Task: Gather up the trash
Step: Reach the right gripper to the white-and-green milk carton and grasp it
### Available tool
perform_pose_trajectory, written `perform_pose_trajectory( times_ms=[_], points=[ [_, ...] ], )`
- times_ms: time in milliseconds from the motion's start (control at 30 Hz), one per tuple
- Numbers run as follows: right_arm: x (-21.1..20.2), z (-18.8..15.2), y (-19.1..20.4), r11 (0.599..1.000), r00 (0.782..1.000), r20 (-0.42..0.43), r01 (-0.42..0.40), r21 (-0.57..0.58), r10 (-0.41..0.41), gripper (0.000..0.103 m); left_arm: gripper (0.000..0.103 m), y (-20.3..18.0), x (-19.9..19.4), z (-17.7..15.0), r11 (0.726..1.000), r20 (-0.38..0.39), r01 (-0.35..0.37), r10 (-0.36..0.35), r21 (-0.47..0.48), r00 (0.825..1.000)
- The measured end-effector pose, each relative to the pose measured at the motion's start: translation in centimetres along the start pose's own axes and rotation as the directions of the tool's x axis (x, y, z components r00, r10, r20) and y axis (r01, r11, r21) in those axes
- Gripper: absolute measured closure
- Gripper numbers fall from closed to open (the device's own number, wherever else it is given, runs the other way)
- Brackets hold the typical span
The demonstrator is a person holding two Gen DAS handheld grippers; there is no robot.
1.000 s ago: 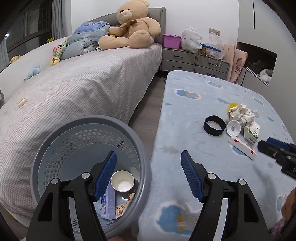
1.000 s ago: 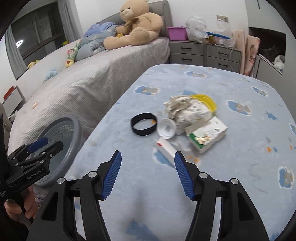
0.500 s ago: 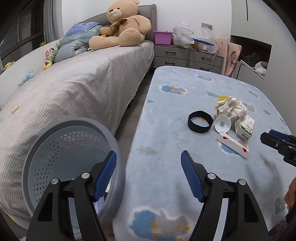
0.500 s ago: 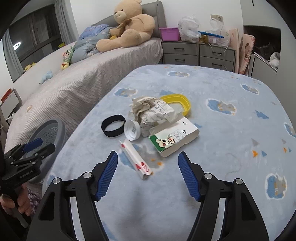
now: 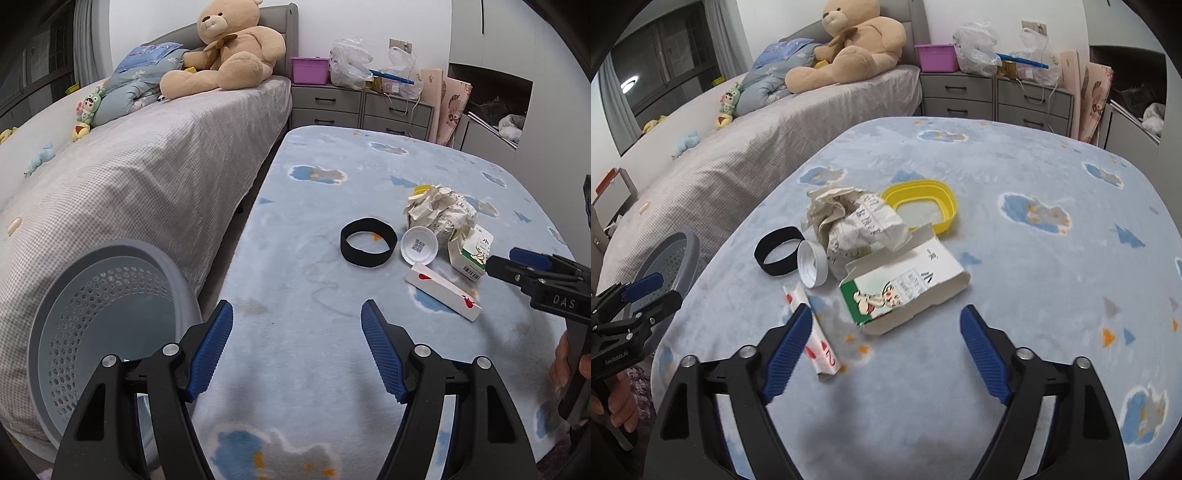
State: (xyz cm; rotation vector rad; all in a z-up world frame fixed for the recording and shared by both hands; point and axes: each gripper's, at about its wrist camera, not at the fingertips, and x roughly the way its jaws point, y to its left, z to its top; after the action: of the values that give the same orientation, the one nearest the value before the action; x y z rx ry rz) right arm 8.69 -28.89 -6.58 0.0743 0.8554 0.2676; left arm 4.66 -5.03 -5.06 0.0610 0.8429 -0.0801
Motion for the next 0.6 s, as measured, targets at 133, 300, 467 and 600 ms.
perform_pose_trajectory(
  times_ms=[133,300,467,600],
  points=[
    [0.7,0.8,-0.6,1.0,1.0,-0.005,-0.023,-0.02,0.023,0.007,0.034,-0.4,0.2,-0.1,1.0,-0.007,0.005,-0.005,0.008,1.0],
    [2.4,1.3,-1.0,0.999,0.998,-0.053,-0.029,-0.028,0.028,0.007,0.034,-0.6,0.7,-0.1,1.0,-0.019,0.004,-0.004,0.008,1.0],
    [3.6,1.8,-0.2,0.996,0.997,-0.078,-0.011,-0.084,0.005,0.007,0.034,-1.0,1.4,-0.2,1.0,-0.031,-0.003,0.003,0.016,1.0],
    [4.8,2.1,0.0,0.995,0.993,-0.114,0.021,-0.1,-0.032,0.007,0.034,-1.4,1.8,-0.3,1.0,-0.041,-0.01,0.011,0.028,0.999]
  ],
)
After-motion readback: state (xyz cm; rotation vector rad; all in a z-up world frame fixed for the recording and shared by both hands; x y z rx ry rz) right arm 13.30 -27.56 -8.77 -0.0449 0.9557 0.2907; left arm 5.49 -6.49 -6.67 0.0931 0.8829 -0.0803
